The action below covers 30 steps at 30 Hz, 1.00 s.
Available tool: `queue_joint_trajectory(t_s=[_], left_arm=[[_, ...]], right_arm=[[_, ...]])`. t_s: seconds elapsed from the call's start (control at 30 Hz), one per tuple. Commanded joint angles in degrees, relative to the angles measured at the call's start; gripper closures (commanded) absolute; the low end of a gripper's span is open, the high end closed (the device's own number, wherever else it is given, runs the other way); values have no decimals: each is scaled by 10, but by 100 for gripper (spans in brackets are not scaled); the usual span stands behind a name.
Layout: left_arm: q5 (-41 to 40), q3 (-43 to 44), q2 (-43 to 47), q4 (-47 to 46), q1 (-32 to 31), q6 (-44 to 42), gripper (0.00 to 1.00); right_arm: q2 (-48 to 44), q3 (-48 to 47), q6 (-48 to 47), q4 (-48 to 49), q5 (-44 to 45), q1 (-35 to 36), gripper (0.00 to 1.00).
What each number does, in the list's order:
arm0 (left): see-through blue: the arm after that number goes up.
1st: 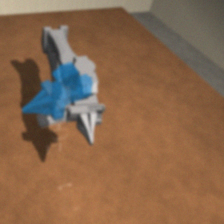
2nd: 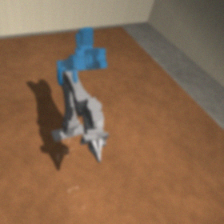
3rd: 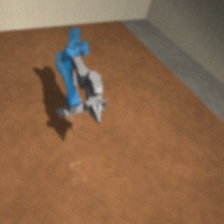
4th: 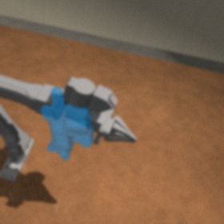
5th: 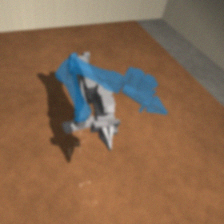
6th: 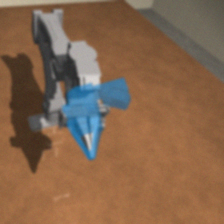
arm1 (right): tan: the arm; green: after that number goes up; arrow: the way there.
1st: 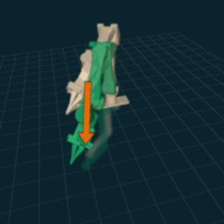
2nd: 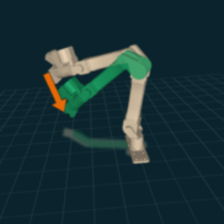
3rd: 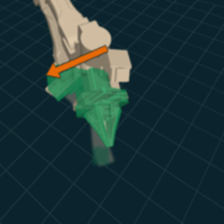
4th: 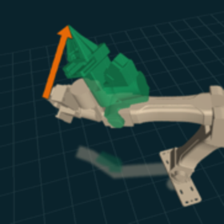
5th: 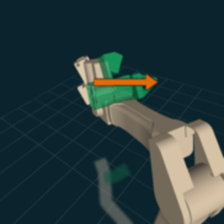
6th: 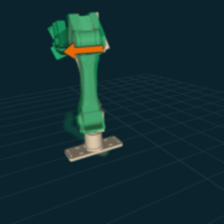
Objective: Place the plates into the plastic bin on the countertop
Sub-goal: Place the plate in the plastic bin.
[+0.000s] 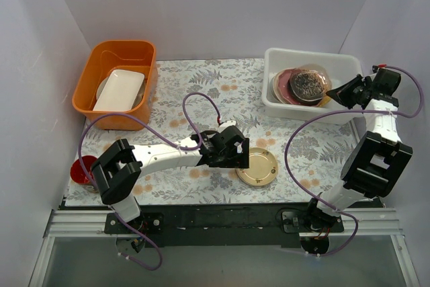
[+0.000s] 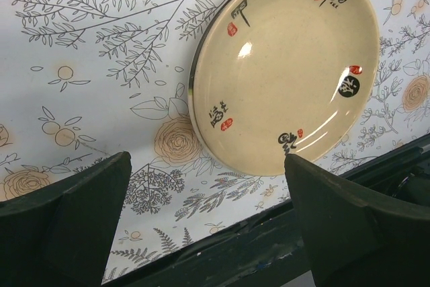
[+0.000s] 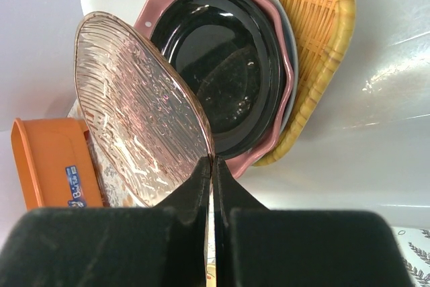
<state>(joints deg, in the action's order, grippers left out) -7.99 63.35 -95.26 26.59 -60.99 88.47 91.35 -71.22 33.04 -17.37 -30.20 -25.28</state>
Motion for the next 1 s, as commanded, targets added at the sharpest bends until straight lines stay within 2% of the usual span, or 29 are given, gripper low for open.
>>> queue_joint_trajectory(t_s=[0.0,0.97], left_arm=[[-12,2,19,-4,-4,-2,2],[-51,-34,73,-22,-4,20,2]], right_arm=[[-9,7,4,26,-1,-8,99],[40,24,2,28,9,-7,97]])
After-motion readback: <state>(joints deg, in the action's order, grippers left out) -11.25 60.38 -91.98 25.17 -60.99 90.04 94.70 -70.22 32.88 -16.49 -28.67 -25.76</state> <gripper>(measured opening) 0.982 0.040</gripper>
